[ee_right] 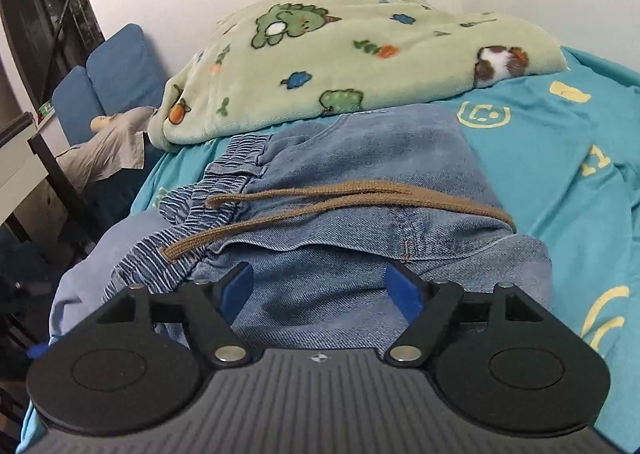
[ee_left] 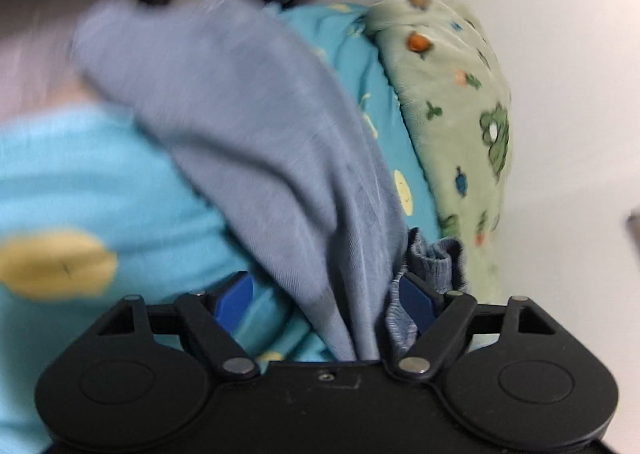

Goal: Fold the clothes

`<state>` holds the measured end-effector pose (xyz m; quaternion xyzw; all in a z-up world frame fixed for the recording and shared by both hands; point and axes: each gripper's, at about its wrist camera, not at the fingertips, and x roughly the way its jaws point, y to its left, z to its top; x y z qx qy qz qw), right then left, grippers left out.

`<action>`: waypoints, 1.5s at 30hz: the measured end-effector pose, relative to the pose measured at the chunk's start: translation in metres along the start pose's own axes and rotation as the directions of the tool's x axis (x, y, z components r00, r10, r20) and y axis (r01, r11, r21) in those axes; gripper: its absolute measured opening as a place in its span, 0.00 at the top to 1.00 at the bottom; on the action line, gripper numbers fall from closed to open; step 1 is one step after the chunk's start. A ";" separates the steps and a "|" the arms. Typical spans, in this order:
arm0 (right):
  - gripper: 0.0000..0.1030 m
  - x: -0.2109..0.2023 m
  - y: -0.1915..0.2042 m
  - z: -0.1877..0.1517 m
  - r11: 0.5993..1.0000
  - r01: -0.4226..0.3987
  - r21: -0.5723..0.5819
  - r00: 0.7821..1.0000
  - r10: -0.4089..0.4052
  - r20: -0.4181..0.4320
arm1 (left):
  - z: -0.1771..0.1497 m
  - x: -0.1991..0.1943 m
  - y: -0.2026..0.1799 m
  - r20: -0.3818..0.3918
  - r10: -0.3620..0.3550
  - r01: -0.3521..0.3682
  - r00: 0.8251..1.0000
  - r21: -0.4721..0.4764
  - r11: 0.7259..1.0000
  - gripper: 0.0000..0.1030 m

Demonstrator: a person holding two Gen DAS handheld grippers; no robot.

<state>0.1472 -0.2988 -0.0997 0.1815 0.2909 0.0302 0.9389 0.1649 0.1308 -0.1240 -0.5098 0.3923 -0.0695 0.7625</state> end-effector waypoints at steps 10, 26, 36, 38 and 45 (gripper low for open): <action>0.24 0.001 0.011 -0.004 1.000 -0.003 -0.025 1.000 0.002 -0.027 | 0.020 0.027 0.004 0.097 -0.104 0.111 0.990 -0.079 0.991 0.24; 0.23 0.002 0.011 -0.004 1.000 -0.005 -0.019 1.000 0.005 -0.026 | 0.033 0.011 0.002 0.214 -0.205 0.237 0.955 -0.140 0.961 0.28; 0.23 0.002 0.014 -0.005 0.999 -0.001 -0.032 1.000 0.000 -0.029 | 0.054 0.020 0.021 0.255 -0.194 0.248 0.947 -0.198 0.948 0.33; 0.23 0.002 0.014 -0.004 1.000 0.000 -0.031 0.999 -0.001 -0.032 | 0.054 0.020 0.016 0.259 -0.174 0.220 0.950 -0.163 0.962 0.44; 0.24 -0.002 0.015 0.006 1.000 0.010 0.008 0.998 -0.010 -0.055 | 0.043 0.012 -0.039 0.279 -0.098 0.050 0.955 0.175 0.983 0.87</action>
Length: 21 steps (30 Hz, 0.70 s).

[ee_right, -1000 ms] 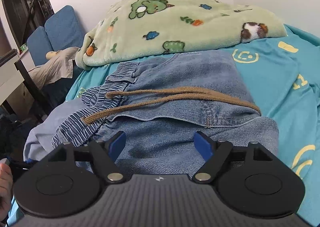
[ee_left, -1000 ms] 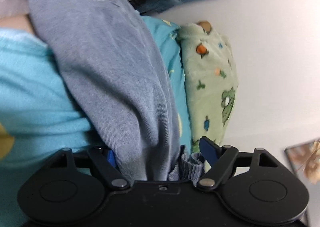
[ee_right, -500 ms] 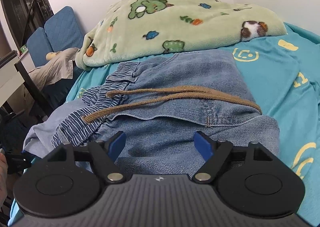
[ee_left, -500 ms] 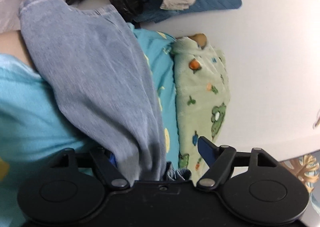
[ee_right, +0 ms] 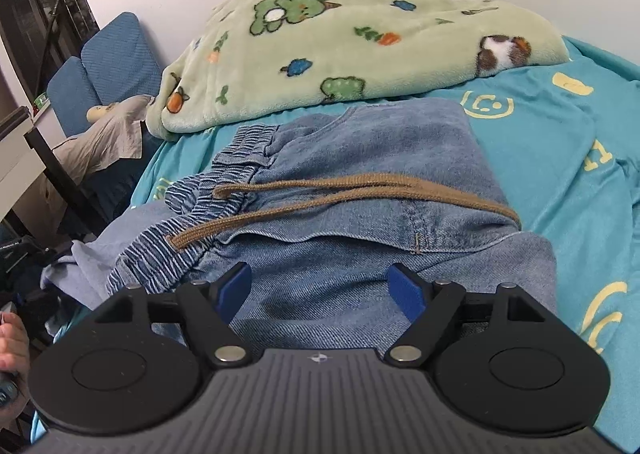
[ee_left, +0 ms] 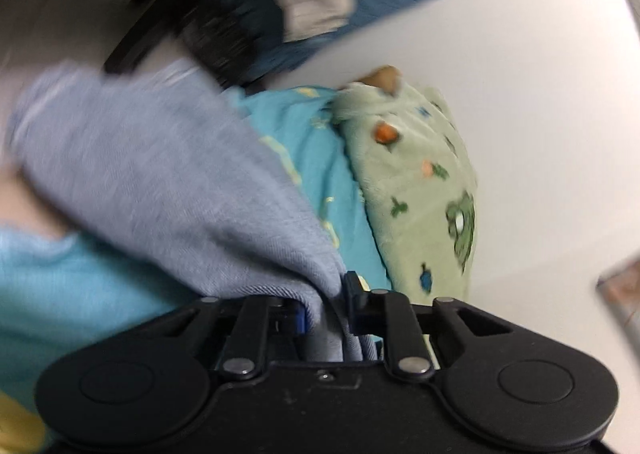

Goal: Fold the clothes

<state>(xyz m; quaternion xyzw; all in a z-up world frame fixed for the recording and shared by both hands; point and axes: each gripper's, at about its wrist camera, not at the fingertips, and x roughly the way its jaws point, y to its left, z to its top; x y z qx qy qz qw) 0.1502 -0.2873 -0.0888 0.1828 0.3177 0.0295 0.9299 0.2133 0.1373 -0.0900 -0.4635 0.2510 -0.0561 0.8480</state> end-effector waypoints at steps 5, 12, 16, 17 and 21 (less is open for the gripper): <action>0.24 -0.015 -0.008 0.012 0.999 0.017 0.035 1.000 -0.017 0.007 | -0.012 -0.011 -0.066 0.023 -0.030 0.023 0.999 0.254 0.967 0.90; 0.24 -0.047 -0.031 0.033 0.994 0.046 0.095 0.997 -0.052 0.063 | -0.085 -0.002 -0.179 -0.030 -0.058 0.064 0.998 0.655 0.753 0.90; 0.24 -0.063 -0.052 0.045 0.987 0.066 0.148 0.990 -0.083 0.110 | -0.155 0.015 -0.215 -0.111 -0.041 0.114 0.993 0.809 0.577 0.90; 0.24 -0.066 -0.058 0.047 0.985 0.065 0.163 0.990 -0.084 0.117 | -0.171 0.020 -0.218 -0.133 -0.026 0.126 0.991 0.828 0.546 0.90; 0.24 -0.074 -0.079 0.052 0.972 0.057 0.226 0.987 -0.089 0.132 | -0.222 0.035 -0.214 -0.172 0.020 0.142 0.985 0.869 0.474 0.86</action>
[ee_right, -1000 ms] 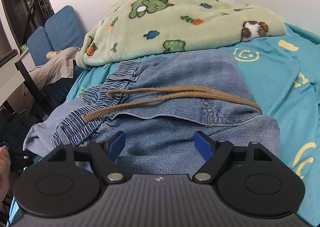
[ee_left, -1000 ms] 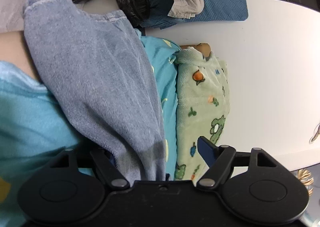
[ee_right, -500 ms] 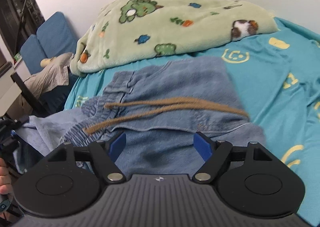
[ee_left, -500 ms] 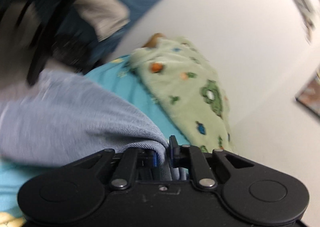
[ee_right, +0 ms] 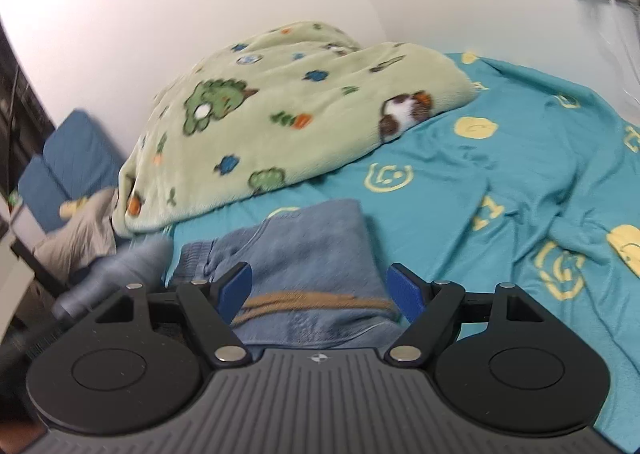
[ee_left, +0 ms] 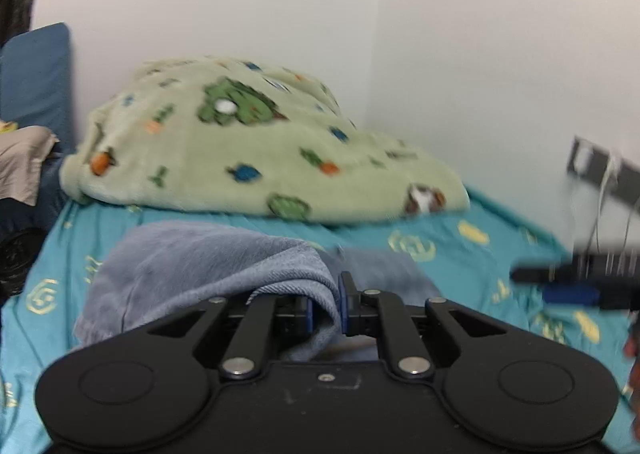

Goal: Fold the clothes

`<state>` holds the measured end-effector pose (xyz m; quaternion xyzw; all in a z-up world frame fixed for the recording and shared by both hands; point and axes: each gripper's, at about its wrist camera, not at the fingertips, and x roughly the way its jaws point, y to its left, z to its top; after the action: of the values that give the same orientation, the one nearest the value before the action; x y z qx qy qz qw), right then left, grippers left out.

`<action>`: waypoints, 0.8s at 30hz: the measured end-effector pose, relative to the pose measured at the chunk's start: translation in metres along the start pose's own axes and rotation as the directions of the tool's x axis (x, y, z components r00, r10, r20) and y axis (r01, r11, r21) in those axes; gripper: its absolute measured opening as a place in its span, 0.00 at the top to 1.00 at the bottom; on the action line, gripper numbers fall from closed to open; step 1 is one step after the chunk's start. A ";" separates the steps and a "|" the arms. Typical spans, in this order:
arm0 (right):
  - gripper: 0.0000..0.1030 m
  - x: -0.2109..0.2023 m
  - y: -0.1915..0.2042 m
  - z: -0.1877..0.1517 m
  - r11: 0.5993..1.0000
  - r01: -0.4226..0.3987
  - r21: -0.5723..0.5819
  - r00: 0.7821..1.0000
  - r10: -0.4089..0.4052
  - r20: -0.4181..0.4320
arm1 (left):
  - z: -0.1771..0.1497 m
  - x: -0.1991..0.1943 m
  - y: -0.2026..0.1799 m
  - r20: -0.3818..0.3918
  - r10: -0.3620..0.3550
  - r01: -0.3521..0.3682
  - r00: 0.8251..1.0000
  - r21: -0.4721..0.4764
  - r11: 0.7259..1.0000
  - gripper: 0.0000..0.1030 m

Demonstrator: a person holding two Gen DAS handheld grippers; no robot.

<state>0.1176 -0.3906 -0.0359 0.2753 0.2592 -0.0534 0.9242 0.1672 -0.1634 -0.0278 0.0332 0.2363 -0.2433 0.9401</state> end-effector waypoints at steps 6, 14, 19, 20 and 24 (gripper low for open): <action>0.24 0.007 -0.014 0.004 0.998 -0.024 0.066 0.999 0.026 -0.023 | -0.026 0.016 -0.013 -0.012 -0.006 0.006 1.000 0.040 0.999 0.53; 0.24 0.013 0.001 -0.002 0.997 -0.078 -0.017 0.995 0.077 -0.064 | -0.020 -0.022 -0.015 -0.023 -0.072 0.072 0.997 -0.002 0.997 0.21; 0.25 0.005 0.023 -0.007 0.977 -0.161 -0.137 0.986 0.156 -0.053 | -0.030 -0.060 -0.009 -0.039 -0.075 0.075 0.996 -0.015 0.997 0.18; 0.25 0.003 0.029 -0.009 0.968 -0.184 -0.172 0.983 0.178 -0.052 | -0.031 -0.067 -0.006 -0.043 -0.073 0.072 0.996 -0.022 0.997 0.18; 0.25 -0.007 0.057 -0.019 0.910 -0.249 -0.330 0.968 0.248 -0.048 | -0.033 -0.090 0.010 -0.041 -0.039 0.037 0.998 -0.061 0.997 0.18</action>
<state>0.1172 -0.3325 -0.0182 0.1457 0.2297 0.1099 0.9560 0.0880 -0.1090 -0.0160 0.0053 0.2640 -0.2530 0.9307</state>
